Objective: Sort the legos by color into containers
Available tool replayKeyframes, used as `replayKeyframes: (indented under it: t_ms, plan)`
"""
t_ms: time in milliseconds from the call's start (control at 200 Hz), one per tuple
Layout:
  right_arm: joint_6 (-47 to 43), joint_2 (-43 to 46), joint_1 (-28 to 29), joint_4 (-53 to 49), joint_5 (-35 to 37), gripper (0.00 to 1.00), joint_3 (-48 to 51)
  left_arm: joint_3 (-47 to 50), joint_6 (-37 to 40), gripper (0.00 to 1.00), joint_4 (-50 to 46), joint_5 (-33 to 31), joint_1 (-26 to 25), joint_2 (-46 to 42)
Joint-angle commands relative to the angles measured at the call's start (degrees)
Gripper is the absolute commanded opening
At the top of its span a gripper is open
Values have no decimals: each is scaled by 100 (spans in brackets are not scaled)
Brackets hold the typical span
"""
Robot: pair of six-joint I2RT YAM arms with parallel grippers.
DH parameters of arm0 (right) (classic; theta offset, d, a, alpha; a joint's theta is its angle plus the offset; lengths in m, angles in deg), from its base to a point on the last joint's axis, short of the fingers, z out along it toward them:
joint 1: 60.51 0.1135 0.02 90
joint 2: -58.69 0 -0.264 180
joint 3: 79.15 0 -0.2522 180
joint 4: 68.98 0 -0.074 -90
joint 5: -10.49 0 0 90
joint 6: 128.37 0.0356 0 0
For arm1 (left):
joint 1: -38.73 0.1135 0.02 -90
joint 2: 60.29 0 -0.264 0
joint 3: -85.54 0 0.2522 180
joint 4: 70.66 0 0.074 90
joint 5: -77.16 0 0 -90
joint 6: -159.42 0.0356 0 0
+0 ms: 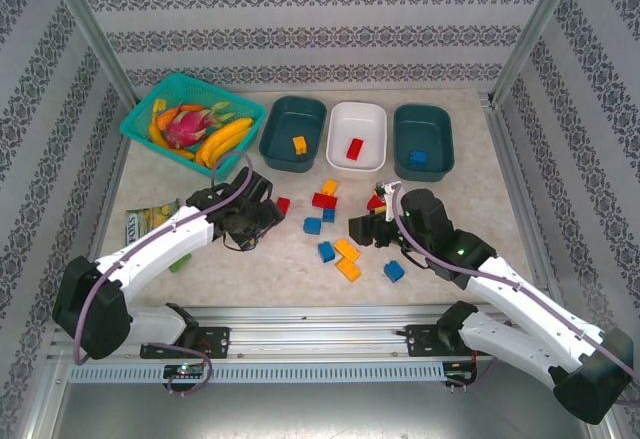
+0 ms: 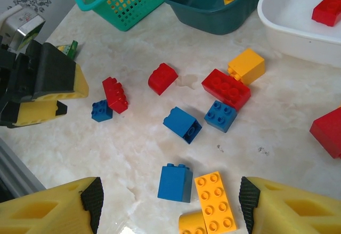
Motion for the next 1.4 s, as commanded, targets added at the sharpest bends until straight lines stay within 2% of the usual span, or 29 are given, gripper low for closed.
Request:
replayKeyframes:
  t_ms: [0,85,190,365,664,899,1064,1259,1324,1394]
  plan:
    - [152,3,96,152,-24,70,117,257,-316,61,-128,-408,325,-238]
    - [182,-62,170,206,-60,70,99,318,-285,57,-60,-272,716,-62]
    - [190,-88,242,218,-36,70,69,246,-33,57,84,-178,1055,258]
    - [203,-62,285,222,44,70,66,-109,322,59,351,84,1348,1028]
    - [274,-70,302,266,49,70,99,-489,506,58,552,151,1370,1933]
    - [323,-123,314,302,47,70,126,-366,462,55,486,42,1366,2134]
    - [315,-201,311,337,38,70,110,-346,475,45,674,53,1365,2346]
    - [251,-289,302,331,-14,70,48,-420,497,42,661,-40,1341,2503]
    - [243,-288,303,337,-23,71,47,-406,497,35,691,-64,1335,2487]
    - [228,-299,303,331,-23,71,38,-431,497,32,674,-113,1322,2445]
